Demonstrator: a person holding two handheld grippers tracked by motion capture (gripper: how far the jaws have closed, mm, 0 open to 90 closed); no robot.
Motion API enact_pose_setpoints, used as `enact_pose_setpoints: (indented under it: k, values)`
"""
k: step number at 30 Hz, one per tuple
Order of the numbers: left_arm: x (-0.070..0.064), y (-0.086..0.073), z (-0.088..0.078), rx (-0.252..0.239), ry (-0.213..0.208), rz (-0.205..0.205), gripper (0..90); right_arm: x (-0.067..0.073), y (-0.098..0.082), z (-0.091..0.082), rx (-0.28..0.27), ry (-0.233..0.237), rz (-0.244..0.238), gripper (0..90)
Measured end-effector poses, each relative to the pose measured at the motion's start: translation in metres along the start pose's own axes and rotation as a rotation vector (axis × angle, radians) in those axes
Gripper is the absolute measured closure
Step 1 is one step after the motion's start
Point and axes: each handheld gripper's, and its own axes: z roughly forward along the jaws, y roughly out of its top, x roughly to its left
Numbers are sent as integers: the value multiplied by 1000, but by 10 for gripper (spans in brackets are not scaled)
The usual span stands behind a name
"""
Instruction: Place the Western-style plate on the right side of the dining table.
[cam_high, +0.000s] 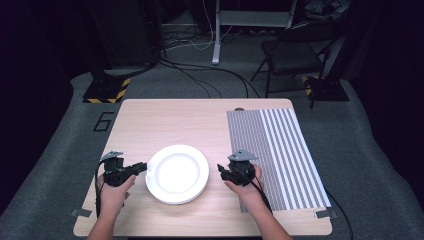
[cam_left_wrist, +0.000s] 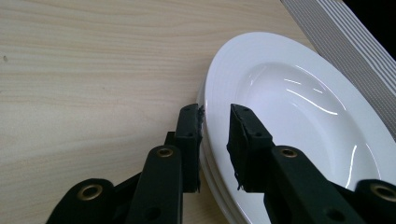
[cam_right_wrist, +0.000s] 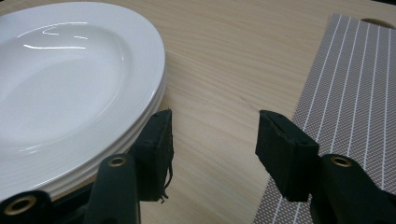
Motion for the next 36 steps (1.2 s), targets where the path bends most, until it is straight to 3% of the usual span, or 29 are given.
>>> enact_pose_setpoints:
  k: [9, 10, 18, 24, 31, 36]
  values:
    - [2, -2, 1, 14, -37, -22, 785, -5, -3, -1, 4, 61, 59, 496]
    - [2, -3, 1, 17, -38, -27, 785, -5, -3, 0, 7, 86, 77, 487]
    - [1, -4, 2, 22, -42, -23, 786, -4, -4, 2, 22, 92, 84, 473]
    - [0, -6, 2, 15, -29, -16, 809, -7, -5, 4, 42, 121, 139, 457]
    - [0, -8, 6, 34, -22, -2, 824, -4, -4, 5, 40, 137, 165, 449]
    - [-2, -9, 7, 35, -12, 2, 829, -1, -3, 7, 47, 138, 159, 448]
